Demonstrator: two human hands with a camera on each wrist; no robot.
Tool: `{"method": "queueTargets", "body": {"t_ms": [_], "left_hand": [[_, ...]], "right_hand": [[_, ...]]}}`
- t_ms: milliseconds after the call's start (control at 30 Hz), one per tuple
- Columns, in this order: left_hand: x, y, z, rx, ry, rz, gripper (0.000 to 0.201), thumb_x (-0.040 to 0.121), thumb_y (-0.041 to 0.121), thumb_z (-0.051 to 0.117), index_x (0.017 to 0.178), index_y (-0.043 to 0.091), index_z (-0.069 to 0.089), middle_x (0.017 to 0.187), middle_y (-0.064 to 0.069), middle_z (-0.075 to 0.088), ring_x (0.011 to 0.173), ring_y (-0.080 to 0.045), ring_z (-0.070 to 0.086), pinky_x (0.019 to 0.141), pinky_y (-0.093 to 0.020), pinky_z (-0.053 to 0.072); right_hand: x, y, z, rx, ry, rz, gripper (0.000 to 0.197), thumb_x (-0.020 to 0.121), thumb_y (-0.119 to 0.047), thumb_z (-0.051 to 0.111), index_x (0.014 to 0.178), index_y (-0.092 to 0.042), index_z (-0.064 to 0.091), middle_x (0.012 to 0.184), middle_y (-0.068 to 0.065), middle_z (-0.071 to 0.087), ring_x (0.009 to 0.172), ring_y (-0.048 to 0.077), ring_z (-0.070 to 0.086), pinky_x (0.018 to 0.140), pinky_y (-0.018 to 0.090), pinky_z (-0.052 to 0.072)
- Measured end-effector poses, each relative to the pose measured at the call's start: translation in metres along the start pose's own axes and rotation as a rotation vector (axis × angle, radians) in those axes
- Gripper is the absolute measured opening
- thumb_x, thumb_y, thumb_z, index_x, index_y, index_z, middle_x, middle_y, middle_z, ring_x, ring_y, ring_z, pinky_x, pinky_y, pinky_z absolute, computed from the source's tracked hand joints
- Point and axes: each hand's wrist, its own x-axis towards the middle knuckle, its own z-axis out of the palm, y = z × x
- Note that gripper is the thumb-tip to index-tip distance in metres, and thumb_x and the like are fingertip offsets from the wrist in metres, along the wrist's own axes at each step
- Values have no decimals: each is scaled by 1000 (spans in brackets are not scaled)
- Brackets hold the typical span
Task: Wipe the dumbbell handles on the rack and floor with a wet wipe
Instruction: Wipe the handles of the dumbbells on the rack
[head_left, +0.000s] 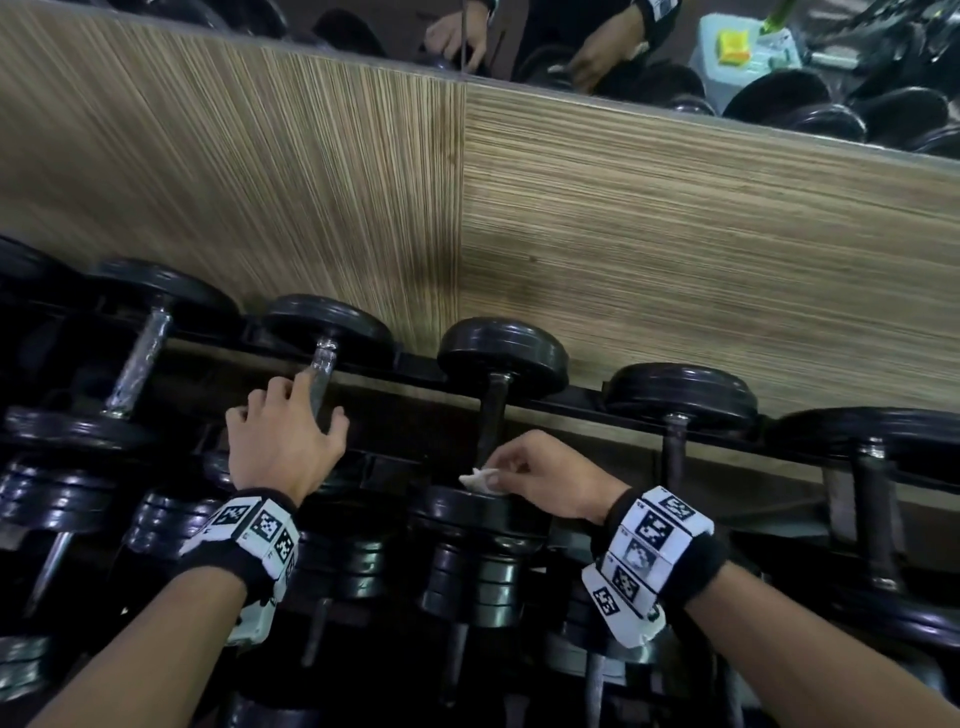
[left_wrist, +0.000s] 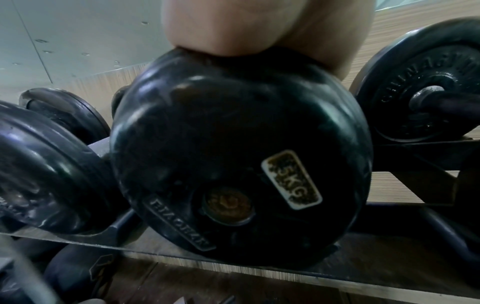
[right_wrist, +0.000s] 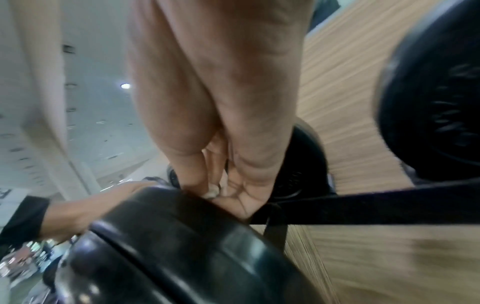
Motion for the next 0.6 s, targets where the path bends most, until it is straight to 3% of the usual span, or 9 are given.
{"method": "queueTargets", "body": {"t_ms": [100,233,367,500,600], "left_hand": [[0,0,0,-12,11,-2,54,88,45,59,132,13,54,115,-14,63,106,-37,57,90,-52,42],[0,-1,1,-20,20,-3,53,88,43,60,131,12,55,113,-14,64,104,-37,58,87,-51,42],[-1,-2,1,-48,40,2,51,87,40,62,130,13,56,111,-14,65,102,-37,59,87,-52,42],[0,-2,3,-58,46,-6,49,88,39,61,130,14,56,111,-13,65,102,-36,59,88,-51,42],[0,-2,6,-53,55,0,49,88,38,62,130,13,56,111,-13,64,101,-36,59,87,-52,42]], "right_hand": [[11,-9,3,-162,108,-54,21,100,-24,60,111,-14,75,108,1,73,101,11,65,88,25,50],[17,-8,11,-274,3,-47,22,101,-28,60,113,-15,73,113,4,70,106,18,65,90,31,53],[12,-10,6,-367,-33,-47,21,97,-14,62,116,-15,72,118,7,68,109,24,64,93,37,54],[-2,-6,4,-384,27,119,18,97,-14,60,109,-16,73,110,11,68,105,31,64,84,36,52],[-6,-8,10,-251,224,307,14,98,-19,59,99,-14,72,95,8,61,98,32,62,72,31,42]]}}
